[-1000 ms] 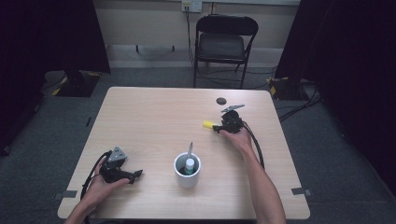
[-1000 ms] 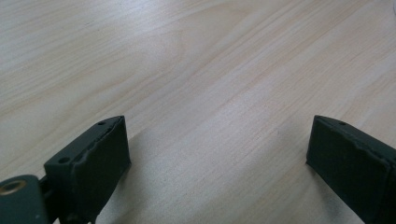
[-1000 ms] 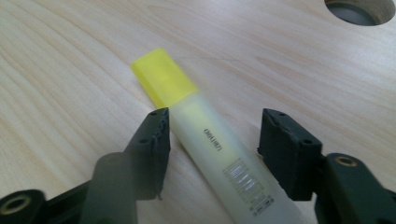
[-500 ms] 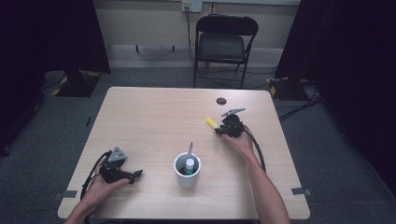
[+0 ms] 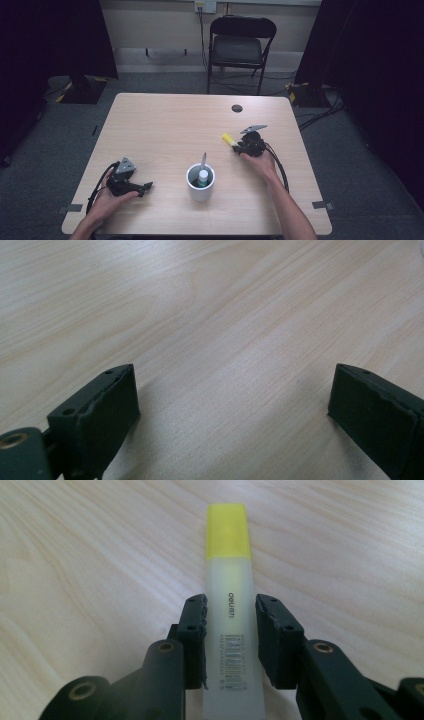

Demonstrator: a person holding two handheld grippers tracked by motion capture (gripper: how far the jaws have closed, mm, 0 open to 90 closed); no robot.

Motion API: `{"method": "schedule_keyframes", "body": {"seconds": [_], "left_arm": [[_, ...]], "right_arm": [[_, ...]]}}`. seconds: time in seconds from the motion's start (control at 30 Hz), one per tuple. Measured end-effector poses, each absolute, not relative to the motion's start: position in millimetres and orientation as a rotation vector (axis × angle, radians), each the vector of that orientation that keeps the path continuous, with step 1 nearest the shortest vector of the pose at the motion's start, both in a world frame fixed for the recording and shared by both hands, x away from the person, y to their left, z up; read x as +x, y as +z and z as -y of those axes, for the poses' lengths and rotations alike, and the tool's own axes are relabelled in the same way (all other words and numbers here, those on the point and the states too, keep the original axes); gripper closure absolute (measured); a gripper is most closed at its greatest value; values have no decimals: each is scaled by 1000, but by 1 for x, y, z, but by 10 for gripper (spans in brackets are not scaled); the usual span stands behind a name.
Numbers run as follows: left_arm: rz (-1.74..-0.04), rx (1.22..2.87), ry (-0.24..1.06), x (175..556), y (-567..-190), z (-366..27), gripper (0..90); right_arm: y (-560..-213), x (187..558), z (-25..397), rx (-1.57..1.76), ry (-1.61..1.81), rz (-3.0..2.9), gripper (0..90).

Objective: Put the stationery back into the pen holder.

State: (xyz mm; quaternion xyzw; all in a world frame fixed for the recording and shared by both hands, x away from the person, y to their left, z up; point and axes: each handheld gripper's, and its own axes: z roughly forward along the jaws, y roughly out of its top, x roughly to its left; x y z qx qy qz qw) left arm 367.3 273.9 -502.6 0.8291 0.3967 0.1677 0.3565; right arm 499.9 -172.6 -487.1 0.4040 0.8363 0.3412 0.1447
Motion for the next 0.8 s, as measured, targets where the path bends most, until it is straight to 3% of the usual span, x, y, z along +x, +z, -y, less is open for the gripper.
{"method": "schedule_keyframes", "body": {"seconds": [0.4, 0.8], "left_arm": [[-1026, 2140, 434, 367, -503, -274, 54], [-1026, 2141, 434, 368, -503, -273, 49]], "right_arm": [[-488, 455, 178, 1143, 1015, -2435, 657], [-490, 463, 162, 1107, 1023, -2434, 553]]}}
